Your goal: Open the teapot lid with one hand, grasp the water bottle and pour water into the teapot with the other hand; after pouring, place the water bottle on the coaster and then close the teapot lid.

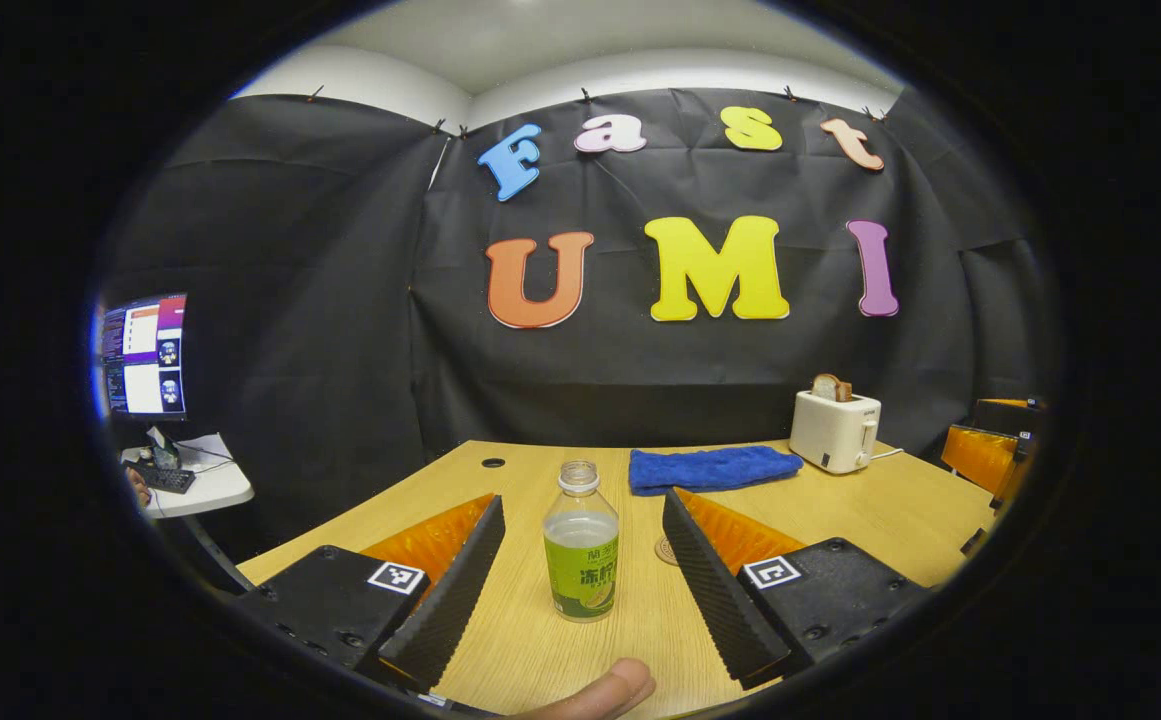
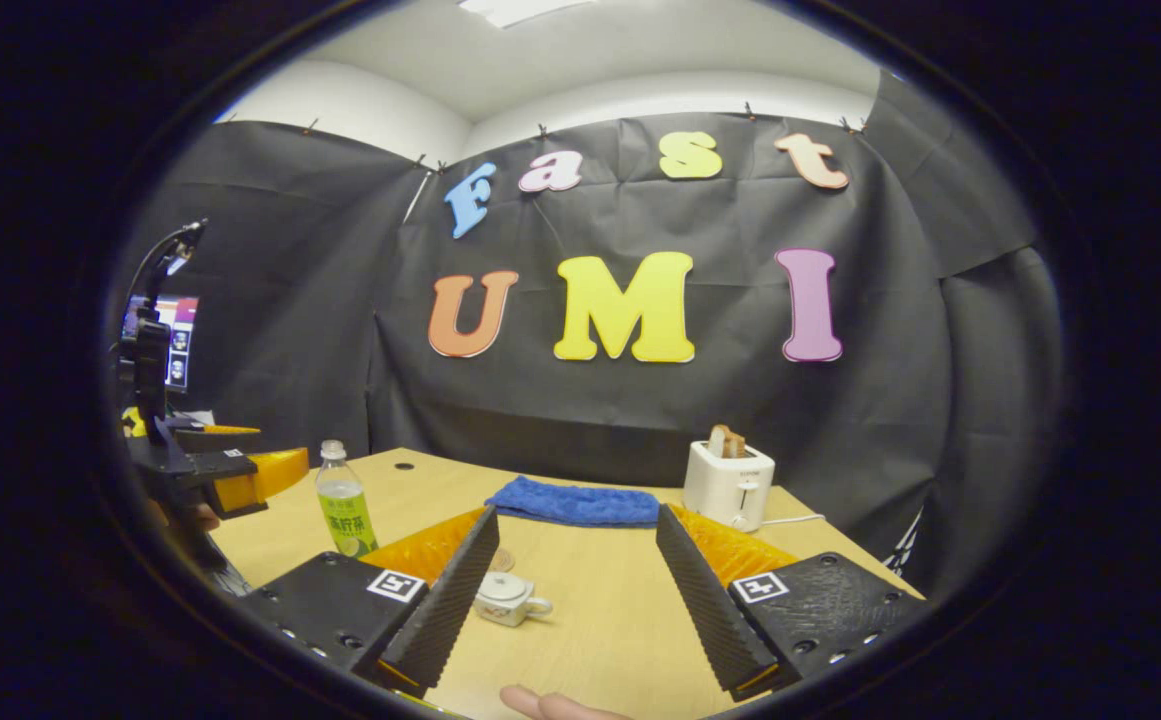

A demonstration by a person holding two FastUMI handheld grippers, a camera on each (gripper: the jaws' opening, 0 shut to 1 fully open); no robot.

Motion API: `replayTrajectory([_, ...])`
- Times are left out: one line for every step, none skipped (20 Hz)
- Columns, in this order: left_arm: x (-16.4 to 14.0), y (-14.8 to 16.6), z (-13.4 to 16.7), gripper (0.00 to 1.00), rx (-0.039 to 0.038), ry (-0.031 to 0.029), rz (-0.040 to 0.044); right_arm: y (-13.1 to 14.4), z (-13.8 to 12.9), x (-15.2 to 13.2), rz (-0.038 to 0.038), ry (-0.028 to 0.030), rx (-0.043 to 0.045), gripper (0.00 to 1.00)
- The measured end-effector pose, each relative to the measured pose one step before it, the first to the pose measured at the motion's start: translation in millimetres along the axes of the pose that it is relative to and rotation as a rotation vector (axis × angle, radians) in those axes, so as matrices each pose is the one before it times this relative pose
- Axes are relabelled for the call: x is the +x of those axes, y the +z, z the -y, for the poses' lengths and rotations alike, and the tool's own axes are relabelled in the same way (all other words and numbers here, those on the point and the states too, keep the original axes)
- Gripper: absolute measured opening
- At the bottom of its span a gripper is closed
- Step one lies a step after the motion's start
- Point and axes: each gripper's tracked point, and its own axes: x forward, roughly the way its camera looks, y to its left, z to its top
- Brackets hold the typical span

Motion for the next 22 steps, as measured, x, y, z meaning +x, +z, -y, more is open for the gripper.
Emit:
replayTrajectory([0.80,-0.50,-0.11,0.99,-0.00178,-0.00048,-0.00398,0.39,-1.01,0.50,0.00048,-0.00037,-0.00084,0.97])
replayTrajectory([0.02,-2.03,-0.71,0.99,-0.00196,0.00048,-0.00235,0.36,-4.41,-0.02,0.00633,0.01362,-0.00116,0.95])
replayTrajectory([1.35,-0.57,0.09,0.99,-0.00085,0.00028,-0.00358,1.25,-5.32,0.48,0.00638,0.01610,0.00154,0.98])
replayTrajectory([-0.57,-1.06,-0.21,0.99,-0.00062,0.00028,-0.00422,-2.63,-1.98,0.46,0.00031,0.00918,-0.00062,0.96])
replayTrajectory([0.52,0.27,0.27,0.99,-0.00049,0.00058,-0.00213,-0.46,-1.37,0.60,0.00065,0.00322,-0.00203,0.95])
replayTrajectory([-0.21,-1.31,-1.11,0.99,-0.00140,0.00404,-0.00312,-1.64,0.03,1.01,-0.00101,-0.00283,-0.00333,0.96])
replayTrajectory([-0.66,-0.84,0.33,0.99,0.00266,-0.00387,-0.00524,-1.36,-0.01,1.69,-0.00476,-0.00944,-0.00120,0.96])
replayTrajectory([-0.20,2.82,0.91,0.99,0.00064,0.00343,0.00633,-4.93,1.27,3.18,-0.00705,-0.02208,0.00234,0.95])
replayTrajectory([0.32,3.16,-0.30,0.99,0.00084,0.00383,0.00803,-2.86,1.01,3.49,-0.00329,-0.02309,0.00399,0.95])
replayTrajectory([0.50,5.28,1.26,0.99,0.00278,-0.00259,0.00910,-4.86,-3.98,4.33,-0.00681,-0.01131,0.00084,0.96])
replayTrajectory([-1.42,-0.41,0.19,0.99,0.00455,0.00052,-0.00401,-6.70,-3.62,6.69,-0.01210,-0.01021,-0.00296,0.97])
replayTrajectory([-1.52,-0.69,-0.02,0.99,0.00340,0.00023,-0.00069,-6.97,-2.59,6.16,-0.01184,-0.00770,0.00122,0.95])
replayTrajectory([0.07,0.38,2.21,0.99,0.00476,-0.01025,0.00394,-8.73,-7.16,7.39,-0.01665,0.00618,0.00543,0.95])
replayTrajectory([-0.87,0.70,2.54,0.99,0.00759,-0.01462,-0.00294,-5.69,-7.59,5.98,-0.01169,0.01496,0.00526,0.95])
replayTrajectory([-0.18,-0.68,1.06,0.99,0.00870,-0.01241,-0.00078,-5.34,-8.68,7.66,-0.00884,0.01631,0.01111,0.96])
replayTrajectory([-1.58,1.72,-0.39,1.00,0.00941,-0.00415,0.00558,-4.59,-7.22,7.41,-0.00663,0.01973,0.01341,0.96])
replayTrajectory([-0.83,0.61,-2.52,0.99,0.00967,0.00024,0.00718,-2.74,-6.60,7.74,-0.00268,0.01607,0.01727,0.94])
replayTrajectory([-0.40,1.92,-2.20,0.99,0.00473,0.00401,0.00590,-3.35,-2.79,7.27,0.00224,0.00881,0.01765,0.96])
replayTrajectory([-0.57,0.57,-2.34,0.99,-0.00641,0.00519,0.00300,-2.44,-0.20,7.08,0.00211,-0.00241,0.01813,0.95])
replayTrajectory([-0.52,0.06,-2.85,0.99,-0.01388,-0.00111,-0.00079,-5.09,0.19,7.23,-0.00351,-0.00291,0.01407,0.94])
replayTrajectory([-1.91,-0.38,-2.60,0.99,-0.01867,-0.00377,-0.00220,-5.19,-3.75,7.51,-0.00893,0.01262,0.00345,0.96])
replayTrajectory([-0.13,0.77,-1.05,0.99,-0.01728,-0.00361,-0.00217,-7.60,-3.65,6.66,-0.01431,-0.00085,-0.00693,0.95])
